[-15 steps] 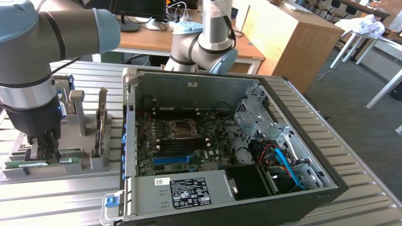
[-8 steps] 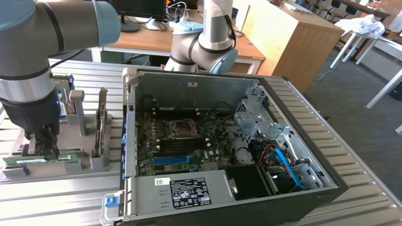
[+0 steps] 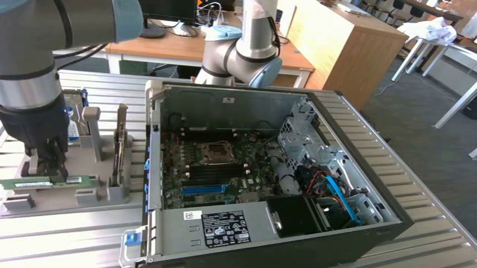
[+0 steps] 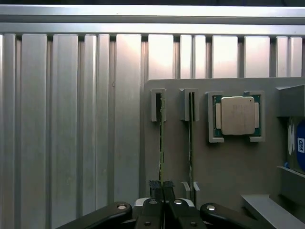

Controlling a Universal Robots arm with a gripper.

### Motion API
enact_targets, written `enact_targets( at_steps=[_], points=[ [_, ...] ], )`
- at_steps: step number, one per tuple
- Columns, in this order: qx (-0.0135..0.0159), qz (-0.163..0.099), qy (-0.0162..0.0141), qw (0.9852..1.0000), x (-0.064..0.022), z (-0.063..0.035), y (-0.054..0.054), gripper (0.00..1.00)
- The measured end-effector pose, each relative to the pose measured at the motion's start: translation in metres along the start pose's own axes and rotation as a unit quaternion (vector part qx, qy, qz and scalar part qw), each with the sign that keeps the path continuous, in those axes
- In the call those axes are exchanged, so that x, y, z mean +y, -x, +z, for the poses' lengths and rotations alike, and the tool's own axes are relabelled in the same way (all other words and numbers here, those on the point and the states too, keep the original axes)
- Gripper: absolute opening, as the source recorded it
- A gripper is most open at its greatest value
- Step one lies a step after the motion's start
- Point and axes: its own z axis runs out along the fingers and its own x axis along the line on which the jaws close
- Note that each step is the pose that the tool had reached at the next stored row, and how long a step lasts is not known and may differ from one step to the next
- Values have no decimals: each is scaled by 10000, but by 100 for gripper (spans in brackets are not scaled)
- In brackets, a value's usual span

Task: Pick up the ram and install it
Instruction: 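Pick up the ram and move it above insertion slot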

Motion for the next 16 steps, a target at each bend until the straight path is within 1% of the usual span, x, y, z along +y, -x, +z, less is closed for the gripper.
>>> enact_targets(
  at_steps=[16],
  points=[
    [0, -10, 0, 10000, 2, -324, -6, 12]
  ],
)
